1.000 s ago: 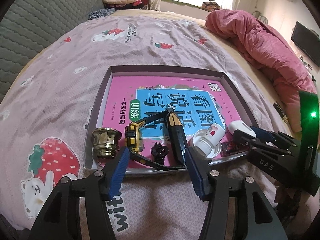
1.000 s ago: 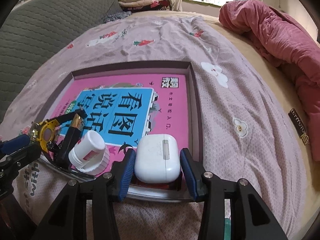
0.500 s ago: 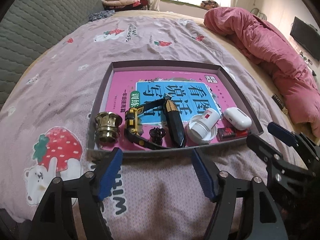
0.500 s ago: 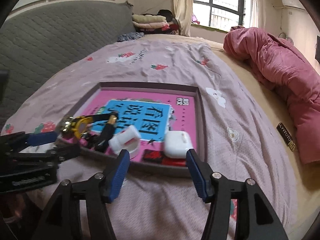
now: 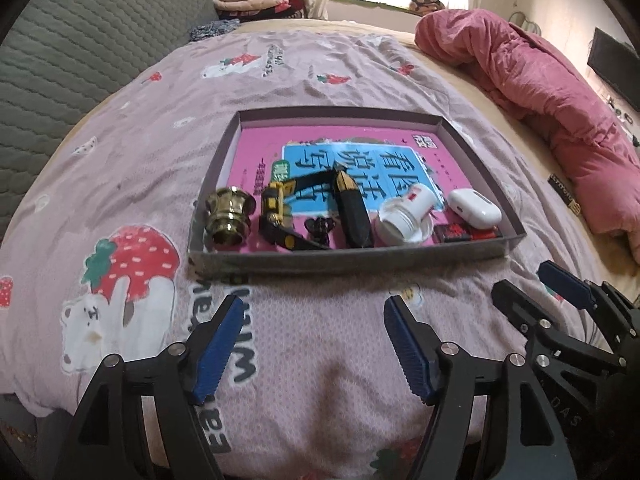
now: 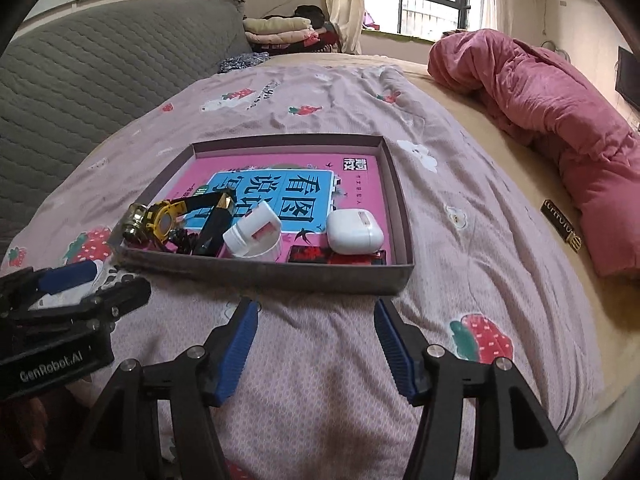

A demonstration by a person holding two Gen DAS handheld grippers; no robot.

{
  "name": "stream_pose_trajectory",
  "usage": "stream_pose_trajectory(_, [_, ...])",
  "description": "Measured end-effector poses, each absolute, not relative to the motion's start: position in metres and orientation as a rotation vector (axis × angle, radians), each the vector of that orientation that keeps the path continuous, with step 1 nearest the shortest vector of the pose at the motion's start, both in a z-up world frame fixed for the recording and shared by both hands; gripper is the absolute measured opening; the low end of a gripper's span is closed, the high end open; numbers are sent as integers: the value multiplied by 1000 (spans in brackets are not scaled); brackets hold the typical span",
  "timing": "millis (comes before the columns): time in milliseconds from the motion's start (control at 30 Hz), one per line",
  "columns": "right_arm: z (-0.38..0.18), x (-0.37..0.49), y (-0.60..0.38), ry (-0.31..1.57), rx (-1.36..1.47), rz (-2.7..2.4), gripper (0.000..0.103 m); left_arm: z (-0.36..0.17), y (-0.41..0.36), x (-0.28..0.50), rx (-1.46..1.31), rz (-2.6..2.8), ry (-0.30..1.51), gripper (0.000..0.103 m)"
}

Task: Organize rigid objects
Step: 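Withdraw both open tools away from the tray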

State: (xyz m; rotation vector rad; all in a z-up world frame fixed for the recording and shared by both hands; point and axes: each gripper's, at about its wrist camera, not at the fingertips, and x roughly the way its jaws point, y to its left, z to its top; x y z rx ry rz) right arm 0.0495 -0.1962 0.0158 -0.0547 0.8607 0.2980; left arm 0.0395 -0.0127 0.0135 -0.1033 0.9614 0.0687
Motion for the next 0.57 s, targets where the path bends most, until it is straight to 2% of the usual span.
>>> stream_pose_trajectory(567, [1, 39, -192, 919, -63, 304, 60, 13, -19, 28, -129, 56, 972, 74])
